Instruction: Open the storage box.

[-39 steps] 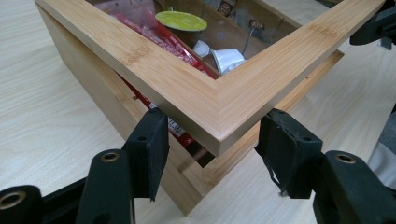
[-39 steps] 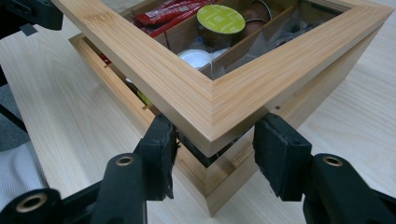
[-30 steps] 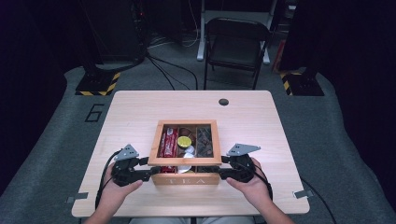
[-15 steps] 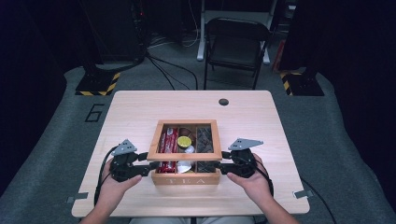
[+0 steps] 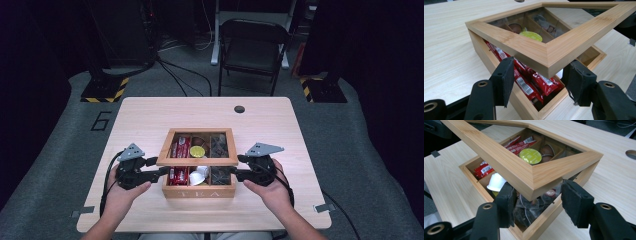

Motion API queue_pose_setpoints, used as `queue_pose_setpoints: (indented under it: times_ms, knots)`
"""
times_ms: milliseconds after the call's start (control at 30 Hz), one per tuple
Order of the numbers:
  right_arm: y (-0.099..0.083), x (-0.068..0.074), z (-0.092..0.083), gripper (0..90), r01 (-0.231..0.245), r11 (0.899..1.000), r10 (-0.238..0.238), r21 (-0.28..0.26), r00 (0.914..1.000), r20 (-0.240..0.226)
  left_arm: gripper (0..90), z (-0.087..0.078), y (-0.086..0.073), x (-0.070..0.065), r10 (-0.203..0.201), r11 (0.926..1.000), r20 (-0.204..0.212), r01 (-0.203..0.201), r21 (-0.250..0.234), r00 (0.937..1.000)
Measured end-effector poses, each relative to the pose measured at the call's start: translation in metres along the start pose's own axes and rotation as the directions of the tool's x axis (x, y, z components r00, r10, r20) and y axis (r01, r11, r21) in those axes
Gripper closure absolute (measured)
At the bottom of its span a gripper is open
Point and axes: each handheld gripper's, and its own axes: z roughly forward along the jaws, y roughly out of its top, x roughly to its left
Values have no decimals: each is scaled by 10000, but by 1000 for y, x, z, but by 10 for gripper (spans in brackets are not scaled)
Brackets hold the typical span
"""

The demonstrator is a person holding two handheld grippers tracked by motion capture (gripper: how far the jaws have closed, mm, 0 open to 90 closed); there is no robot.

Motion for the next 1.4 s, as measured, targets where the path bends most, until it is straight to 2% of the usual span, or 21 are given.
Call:
queue_pose_setpoints:
  times_ms: [67, 233, 367, 533, 967, 1267, 1400]
  knots:
    - [3, -1, -1, 461, 40, 10000, -40, -79, 10000, -28, 432, -1, 3, 0, 1, 10000, 7, -1, -34, 10000]
    - [10, -3, -4, 460, 100, 9994, -100, -321, 10000, -1, 433, -5, 11, 0, 344, 9991, -206, -349, -241, 9992]
    - [15, -3, -6, 459, 190, 9988, -186, -455, 9998, 83, 437, -6, 16, 0, 508, 9981, -175, -513, -333, 9986]
    - [20, -2, -7, 459, 306, 9979, -293, -573, 9993, 238, 444, -7, 20, 2, 481, 9980, -141, -487, -396, 9987]
    - [31, -6, -8, 468, 192, 9960, -164, -872, 9993, 332, 458, -9, 36, 3, 891, 9948, -404, -909, -465, 9952]
    - [44, -10, -9, 473, 421, 9938, -374, -1027, 9982, 469, 461, -9, 49, 8, 883, 9931, -442, -914, -738, 9951]
    - [50, -10, -8, 476, 620, 9919, -538, -1104, 9956, 763, 462, -10, 55, 8, 915, 9921, -550, -958, -812, 9943]
